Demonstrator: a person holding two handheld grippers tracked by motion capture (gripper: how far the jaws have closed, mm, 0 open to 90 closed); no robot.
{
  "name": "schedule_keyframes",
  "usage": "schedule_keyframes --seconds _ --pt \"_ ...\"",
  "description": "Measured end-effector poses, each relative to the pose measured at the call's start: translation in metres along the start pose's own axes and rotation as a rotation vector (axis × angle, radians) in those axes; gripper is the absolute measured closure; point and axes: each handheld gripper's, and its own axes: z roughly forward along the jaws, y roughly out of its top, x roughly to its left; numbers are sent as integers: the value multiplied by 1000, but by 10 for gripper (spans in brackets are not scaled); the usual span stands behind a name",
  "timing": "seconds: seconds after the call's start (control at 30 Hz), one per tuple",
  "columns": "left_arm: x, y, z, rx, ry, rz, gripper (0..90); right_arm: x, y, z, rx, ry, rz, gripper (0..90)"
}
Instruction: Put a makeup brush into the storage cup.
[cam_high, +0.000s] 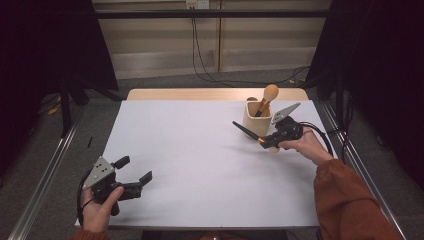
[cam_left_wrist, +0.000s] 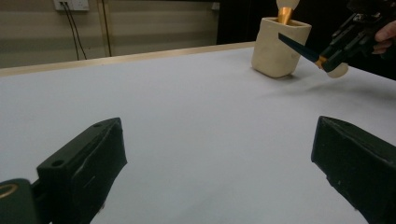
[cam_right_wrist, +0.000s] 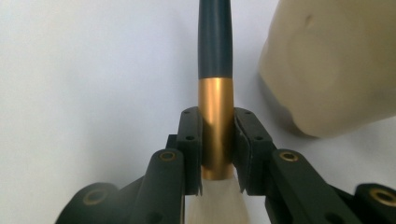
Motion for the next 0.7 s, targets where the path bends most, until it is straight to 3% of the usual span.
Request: schedule_keyframes --seconds 0.17,0.37,0.57,0.7 --pt "1 1 -1 -10 15 0 30 9 -2 -4 -74 -35 27 744" --pt "-1 2 0 -3 -8 17 28 18 -10 -13 -196 -25 57 743" --pt "-3 4 1 -7 -24 31 26 29 -15 -16 -266 -18 53 743" --pt "-6 6 3 0 -58 58 22 35 -17 -16 -296 -10 59 743"
